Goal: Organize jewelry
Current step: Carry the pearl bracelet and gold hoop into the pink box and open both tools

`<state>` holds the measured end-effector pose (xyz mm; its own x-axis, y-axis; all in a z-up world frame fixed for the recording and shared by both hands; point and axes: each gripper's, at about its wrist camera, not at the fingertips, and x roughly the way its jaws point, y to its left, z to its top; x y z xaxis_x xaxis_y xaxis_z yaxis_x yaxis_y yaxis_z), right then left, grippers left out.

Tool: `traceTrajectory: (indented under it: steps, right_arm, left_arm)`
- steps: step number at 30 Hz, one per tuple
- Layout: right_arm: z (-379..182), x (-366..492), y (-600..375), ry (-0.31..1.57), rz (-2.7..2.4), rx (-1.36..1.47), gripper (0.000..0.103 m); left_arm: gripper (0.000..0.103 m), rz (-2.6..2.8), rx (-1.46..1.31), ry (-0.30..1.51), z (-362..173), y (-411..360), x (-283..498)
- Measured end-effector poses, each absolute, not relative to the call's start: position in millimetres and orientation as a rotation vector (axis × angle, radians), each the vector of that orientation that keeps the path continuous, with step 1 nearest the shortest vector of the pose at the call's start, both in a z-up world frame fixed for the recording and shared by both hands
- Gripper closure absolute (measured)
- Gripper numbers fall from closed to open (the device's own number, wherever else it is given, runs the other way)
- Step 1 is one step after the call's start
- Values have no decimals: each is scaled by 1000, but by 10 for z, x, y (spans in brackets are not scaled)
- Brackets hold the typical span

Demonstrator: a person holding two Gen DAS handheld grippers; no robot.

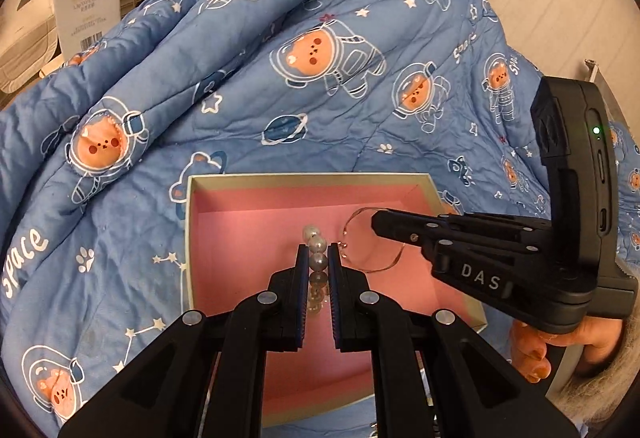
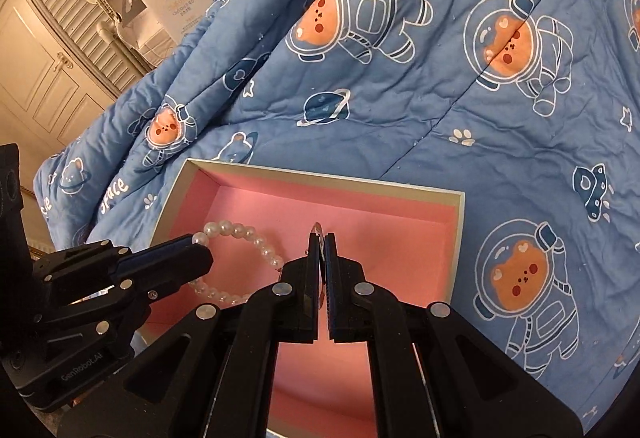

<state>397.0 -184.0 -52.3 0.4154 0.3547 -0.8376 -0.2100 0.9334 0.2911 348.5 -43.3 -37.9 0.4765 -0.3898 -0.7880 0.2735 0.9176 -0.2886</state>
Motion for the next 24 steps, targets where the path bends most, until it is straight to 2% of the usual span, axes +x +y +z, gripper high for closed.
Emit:
traceTrajectory:
  steps: [12,15,16,18,19,21,22,23,24]
  right_arm:
    - [-690,4146,-1710,1097,267,45,99]
    - [-707,4138,-1693,1099,264,30,99]
    - [-706,4128,-1686,1098,264,22,98]
    - [-691,4108,-1683,1093,273,26,90]
    - [-673,4093,-1683,1085,286,33,82]
    - [-615,4056,-1677,1056,296,32,67]
    - [-576,4034,-1679,1035,286,28,56]
    - [-535,4007,-1682,1014,285,30,49]
    - [-488,3978,-1697,994,292,40,46]
  left_arm:
    - [94,-298,90,965,-474,-567,3589]
    - [90,-295,111,932,-409,-579,3551]
    - [85,-294,118,918,-381,-574,3523]
    - [76,-292,135,886,-318,-566,3469]
    - [69,-287,141,871,-286,-554,3444]
    - [66,-277,135,847,-221,-504,3397]
    - [60,-273,125,840,-187,-473,3376]
    - [51,-266,112,829,-153,-427,3344]
    - [46,-251,100,813,-118,-372,3303]
